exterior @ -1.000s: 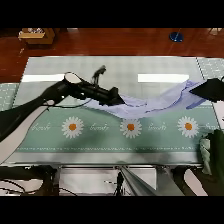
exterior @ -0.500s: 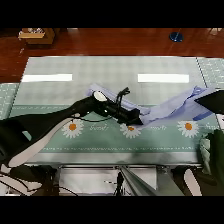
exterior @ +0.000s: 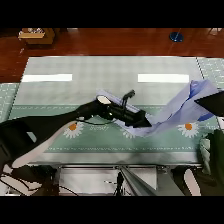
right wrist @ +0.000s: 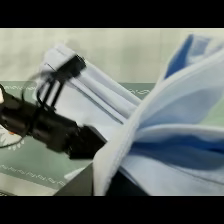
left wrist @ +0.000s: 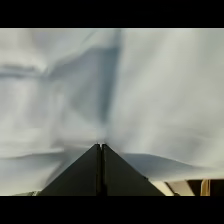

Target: Fold the shirts.

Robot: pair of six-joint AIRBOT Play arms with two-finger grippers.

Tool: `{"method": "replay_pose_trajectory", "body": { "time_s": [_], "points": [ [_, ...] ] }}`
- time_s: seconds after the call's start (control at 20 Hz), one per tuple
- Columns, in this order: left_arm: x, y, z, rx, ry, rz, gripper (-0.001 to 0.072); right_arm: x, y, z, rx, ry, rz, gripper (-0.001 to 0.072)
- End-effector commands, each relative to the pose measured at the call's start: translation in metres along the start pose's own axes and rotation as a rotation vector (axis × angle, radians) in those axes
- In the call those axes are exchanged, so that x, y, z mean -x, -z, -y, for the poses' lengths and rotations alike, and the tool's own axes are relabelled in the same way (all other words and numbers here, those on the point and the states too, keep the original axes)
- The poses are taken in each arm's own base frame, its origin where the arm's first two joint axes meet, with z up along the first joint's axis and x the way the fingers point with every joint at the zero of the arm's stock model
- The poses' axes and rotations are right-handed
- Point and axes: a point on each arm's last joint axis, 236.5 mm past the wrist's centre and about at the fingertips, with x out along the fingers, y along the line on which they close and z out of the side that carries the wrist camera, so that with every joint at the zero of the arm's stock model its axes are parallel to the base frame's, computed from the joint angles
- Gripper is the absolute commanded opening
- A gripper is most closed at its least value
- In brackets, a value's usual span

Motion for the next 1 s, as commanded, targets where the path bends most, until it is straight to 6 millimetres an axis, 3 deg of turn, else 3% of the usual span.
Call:
{"method": "replay_pose_trajectory", "body": {
  "time_s": [0.0, 0.1, 0.25, 0.4, 0.5, 0.6, 0.7, 0.85, 0.95],
  "points": [
    [0.079, -0.049, 0.038, -0.117, 0.046, 0.147, 0.002, -0.006, 0.002, -0.008, 0.003, -0.034, -0.007, 0.003],
    [0.158, -0.082, 0.07, -0.186, 0.067, 0.301, 0.002, -0.025, 0.007, -0.016, 0.006, -0.077, -0.024, 0.003],
    [0.276, -0.095, 0.113, -0.278, 0.095, 0.5, 0.002, -0.071, 0.012, -0.031, 0.001, -0.144, -0.029, 0.003],
    [0.377, -0.075, 0.148, -0.36, 0.085, 0.681, 0.0021, -0.131, 0.022, -0.049, 0.016, -0.193, -0.069, 0.003],
    [0.422, -0.051, 0.166, -0.412, 0.059, 0.771, 0.0021, -0.176, 0.026, -0.065, 0.033, -0.212, -0.083, 0.003],
    [0.447, -0.029, 0.181, -0.469, 0.025, 0.83, 0.0022, -0.22, 0.032, -0.082, 0.031, -0.222, -0.083, 0.003],
    [0.456, -0.013, 0.199, -0.52, -0.004, 0.877, 0.0022, -0.266, 0.049, -0.097, 0.0, -0.229, -0.096, 0.003],
    [0.443, 0.008, 0.22, -0.592, -0.016, 0.861, 0.0022, -0.32, 0.08, -0.112, -0.112, -0.224, -0.116, 0.0031],
    [0.429, 0.016, 0.223, -0.616, -0.037, 0.825, 0.0022, -0.34, 0.096, -0.123, -0.161, -0.225, -0.127, 0.0069]
  ]
}}
